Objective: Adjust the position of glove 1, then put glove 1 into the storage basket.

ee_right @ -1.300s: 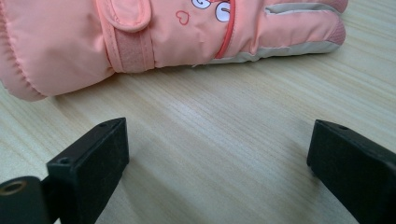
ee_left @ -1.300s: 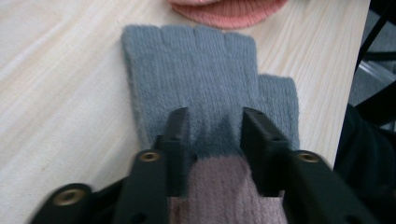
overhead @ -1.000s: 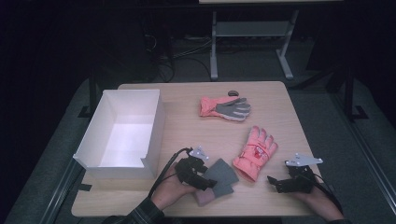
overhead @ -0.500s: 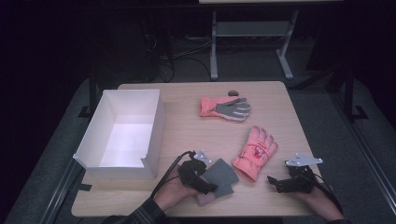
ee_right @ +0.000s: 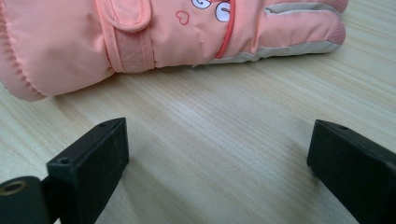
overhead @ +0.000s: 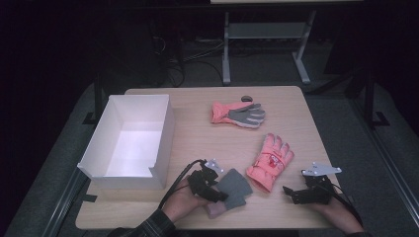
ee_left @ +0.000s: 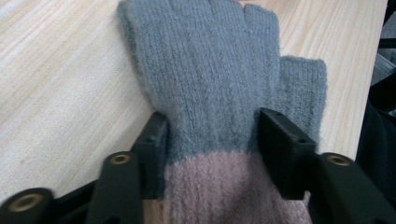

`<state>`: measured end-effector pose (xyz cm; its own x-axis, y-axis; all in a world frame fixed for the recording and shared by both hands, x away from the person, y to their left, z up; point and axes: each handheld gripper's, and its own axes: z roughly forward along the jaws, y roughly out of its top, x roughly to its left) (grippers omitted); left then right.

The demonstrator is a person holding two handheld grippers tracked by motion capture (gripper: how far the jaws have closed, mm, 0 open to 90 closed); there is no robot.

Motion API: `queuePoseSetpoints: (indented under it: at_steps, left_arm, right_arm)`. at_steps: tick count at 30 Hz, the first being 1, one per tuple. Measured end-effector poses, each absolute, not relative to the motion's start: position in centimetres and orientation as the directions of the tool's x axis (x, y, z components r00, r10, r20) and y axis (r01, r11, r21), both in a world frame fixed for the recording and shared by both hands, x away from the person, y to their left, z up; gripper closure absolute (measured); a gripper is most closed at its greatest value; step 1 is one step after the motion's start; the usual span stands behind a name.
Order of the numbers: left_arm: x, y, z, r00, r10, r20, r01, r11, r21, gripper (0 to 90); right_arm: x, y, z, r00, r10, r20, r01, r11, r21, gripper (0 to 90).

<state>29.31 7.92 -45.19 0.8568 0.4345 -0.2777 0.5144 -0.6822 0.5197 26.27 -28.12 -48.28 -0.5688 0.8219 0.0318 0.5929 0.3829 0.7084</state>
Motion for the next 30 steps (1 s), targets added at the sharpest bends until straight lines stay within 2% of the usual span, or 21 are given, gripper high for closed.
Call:
queuePoseSetpoints:
  at_steps: [2,6,30]
  left_arm:
    - [29.4,7.9,-45.3,0.854,0.423,-0.304,0.521,-0.68,0.516,60.2]
    - [29.7,8.0,-45.3,0.854,0.408,-0.322,0.52,-0.683,0.513,65.5]
    - [29.8,7.8,-42.6,0.873,0.371,-0.317,0.488,-0.663,0.568,67.8]
  right_arm:
    - [26.3,-28.1,-48.3,-0.569,0.822,0.032,0.593,0.383,0.709,4.9]
    - [26.3,-28.1,-48.3,-0.569,0.822,0.032,0.593,0.383,0.709,4.9]
    - [26.3,-28.1,-48.3,-0.57,0.821,0.032,0.592,0.383,0.709,4.9]
